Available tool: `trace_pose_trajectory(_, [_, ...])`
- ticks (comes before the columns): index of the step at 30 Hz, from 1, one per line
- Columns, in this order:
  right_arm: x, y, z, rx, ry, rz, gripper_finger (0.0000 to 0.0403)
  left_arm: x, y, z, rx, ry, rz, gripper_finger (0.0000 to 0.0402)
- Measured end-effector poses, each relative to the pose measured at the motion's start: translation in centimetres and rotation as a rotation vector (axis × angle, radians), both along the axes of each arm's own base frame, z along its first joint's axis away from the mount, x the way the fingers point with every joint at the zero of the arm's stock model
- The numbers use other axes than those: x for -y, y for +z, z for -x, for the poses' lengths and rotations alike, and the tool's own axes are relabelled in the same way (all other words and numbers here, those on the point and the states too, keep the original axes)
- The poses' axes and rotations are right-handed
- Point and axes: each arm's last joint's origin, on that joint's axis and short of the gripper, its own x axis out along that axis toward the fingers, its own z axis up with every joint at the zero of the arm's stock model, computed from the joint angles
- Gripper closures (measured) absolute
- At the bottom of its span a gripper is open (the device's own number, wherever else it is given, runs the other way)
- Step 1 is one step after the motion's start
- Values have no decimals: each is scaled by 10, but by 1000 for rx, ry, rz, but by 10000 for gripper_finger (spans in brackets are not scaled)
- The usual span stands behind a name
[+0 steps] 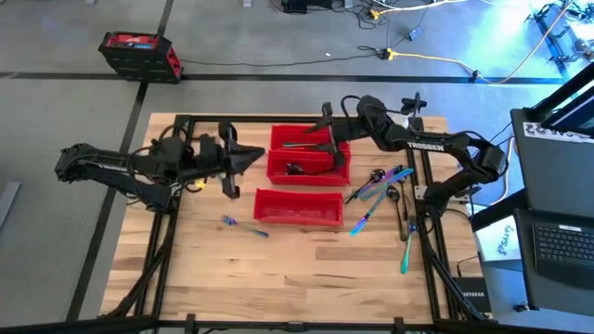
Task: Sort silverware
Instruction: Put the purple fork into the top red bin
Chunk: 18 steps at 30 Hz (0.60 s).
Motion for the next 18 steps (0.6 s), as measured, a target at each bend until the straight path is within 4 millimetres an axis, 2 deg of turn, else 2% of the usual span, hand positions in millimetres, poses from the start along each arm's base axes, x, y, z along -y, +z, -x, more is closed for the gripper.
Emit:
trace_pose_trajectory(3, [1, -2, 1, -31, -16, -41, 214, -1, 0, 0, 0, 16, 25, 402])
trace_pose_trajectory(9, [0, -6, 2, -46, 46, -16, 230, 2, -3, -3, 6, -19, 124, 402])
trace_pose_trajectory(13, [-1, -7, 3, -69, 66, -58, 234, 11, -11, -13, -35, -47, 118, 402])
trace_pose_trajectory(18, [-5, -4, 4, -64, 172, -75, 235, 19, -25, -29, -84, -74, 155, 402])
